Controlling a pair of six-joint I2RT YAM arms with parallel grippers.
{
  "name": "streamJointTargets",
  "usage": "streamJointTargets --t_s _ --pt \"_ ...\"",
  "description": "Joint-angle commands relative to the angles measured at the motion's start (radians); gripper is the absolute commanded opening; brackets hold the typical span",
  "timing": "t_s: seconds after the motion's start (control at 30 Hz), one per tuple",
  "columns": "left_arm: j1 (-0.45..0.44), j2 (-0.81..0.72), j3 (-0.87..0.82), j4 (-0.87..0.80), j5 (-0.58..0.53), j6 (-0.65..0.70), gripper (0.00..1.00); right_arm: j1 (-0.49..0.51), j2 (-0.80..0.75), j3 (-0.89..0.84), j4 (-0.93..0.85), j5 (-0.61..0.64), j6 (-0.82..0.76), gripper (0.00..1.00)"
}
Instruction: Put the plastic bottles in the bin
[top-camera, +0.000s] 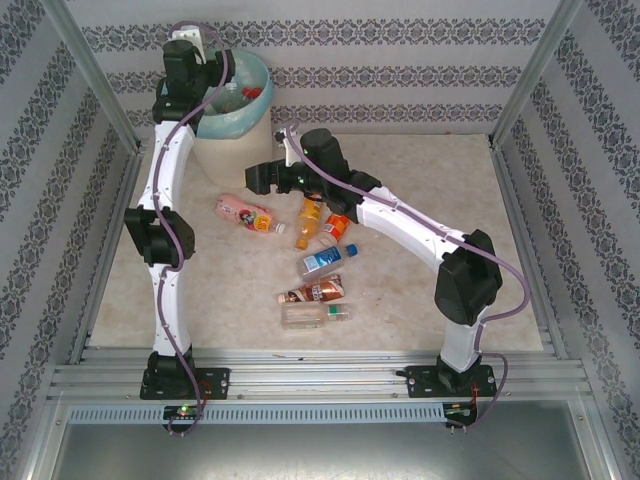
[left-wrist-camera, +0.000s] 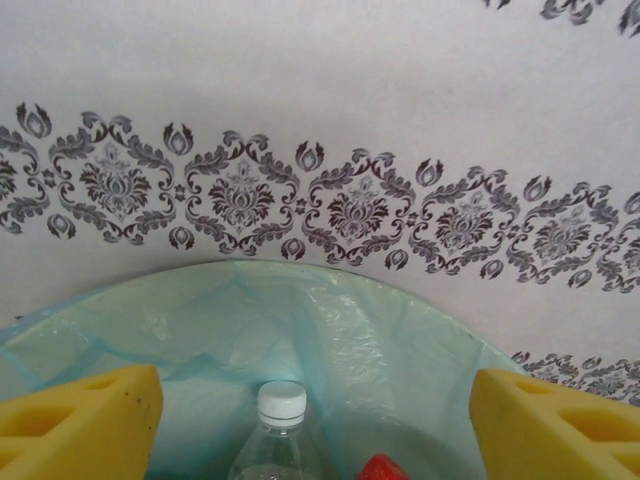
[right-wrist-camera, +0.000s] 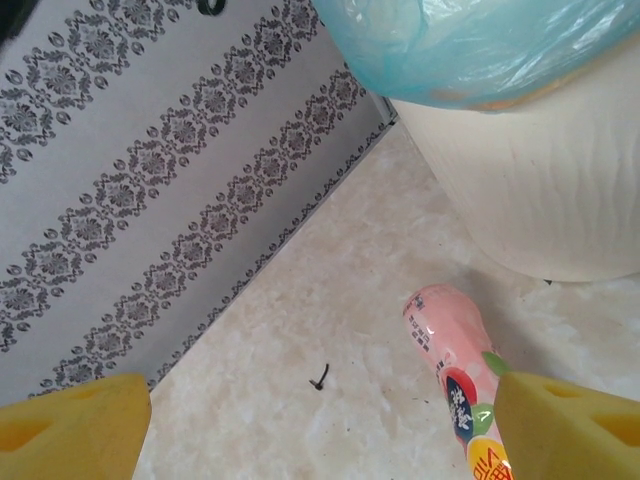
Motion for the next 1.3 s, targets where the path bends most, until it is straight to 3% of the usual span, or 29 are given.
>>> streamJointTargets --t_s 0.0,0.27,0.33,0.43,0.6,0.7,0.77,0.93,1.27 --pt "-0.029 -0.099 0.024 -0.057 0.057 0.048 0.77 -0.005 -0.068 -0.024 -0.024 -0.026 -0.08 0.89" --pt "-0.202 -0.267 -0.044 -0.424 0.081 0.187 0.78 -0.001 -0.296 -0.268 -0.261 -0.252 -0.627 0.85" --pt "-0.25 -0.332 -0.142 -0.469 0.092 0.186 0.79 0.028 -0.365 -0.365 -0.357 -0.264 -0.822 0.89" --pt "-0.308 -0.497 -0.447 -0.388 0.153 0.144 0.8 0.108 -0.463 -0.543 -0.432 -0.194 -1.016 0.91" --pt "-0.339 -0.819 -1.064 -0.033 0.227 0.006 0.79 0.149 -0.525 -0.714 -0.424 -0.124 -0.956 0.8" --pt "-0.338 -0.949 -1.285 0.073 0.232 -0.022 0.79 0.167 -0.542 -0.8 -0.412 -0.099 -0.943 0.7" --pt "-0.337 -1.004 -1.372 0.092 0.196 -0.02 0.79 0.175 -0.549 -0.837 -0.414 -0.067 -0.948 0.7" --pt "-0.337 -1.081 -1.467 0.096 0.143 -0.014 0.8 0.181 -0.563 -0.887 -0.432 0.034 -0.983 0.7" --pt "-0.337 -1.123 -1.487 0.092 0.071 0.044 0.84 0.191 -0.488 -0.9 -0.425 0.129 -1.006 0.69"
